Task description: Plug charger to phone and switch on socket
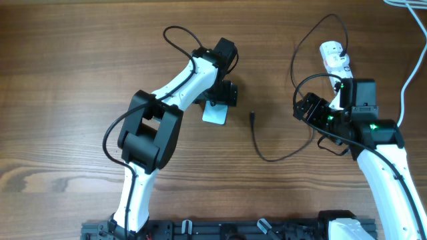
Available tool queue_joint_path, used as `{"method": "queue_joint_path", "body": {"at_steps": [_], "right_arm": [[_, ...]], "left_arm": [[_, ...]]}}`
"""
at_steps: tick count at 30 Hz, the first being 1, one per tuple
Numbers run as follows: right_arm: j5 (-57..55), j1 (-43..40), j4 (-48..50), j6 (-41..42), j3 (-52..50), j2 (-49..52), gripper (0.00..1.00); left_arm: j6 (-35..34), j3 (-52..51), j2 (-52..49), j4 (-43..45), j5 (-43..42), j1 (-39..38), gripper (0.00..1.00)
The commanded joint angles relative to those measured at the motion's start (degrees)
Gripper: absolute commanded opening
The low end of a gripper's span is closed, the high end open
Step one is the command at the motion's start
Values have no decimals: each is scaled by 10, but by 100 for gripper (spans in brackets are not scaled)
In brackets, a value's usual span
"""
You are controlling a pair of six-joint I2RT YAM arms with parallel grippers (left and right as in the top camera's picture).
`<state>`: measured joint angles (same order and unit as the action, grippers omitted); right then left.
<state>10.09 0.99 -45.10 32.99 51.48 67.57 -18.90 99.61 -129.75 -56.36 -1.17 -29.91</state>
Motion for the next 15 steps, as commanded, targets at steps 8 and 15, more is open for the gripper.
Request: {"method": "queue_joint_path", "body": {"at_steps": [8, 15], "right_arm": [[37, 1, -1, 0, 13, 4, 100], [42, 1, -2, -14, 13, 5, 100]], "left_arm": [[4, -30, -6, 23, -18, -5, 91], [-4, -30, -6, 21, 19, -30, 91]]}}
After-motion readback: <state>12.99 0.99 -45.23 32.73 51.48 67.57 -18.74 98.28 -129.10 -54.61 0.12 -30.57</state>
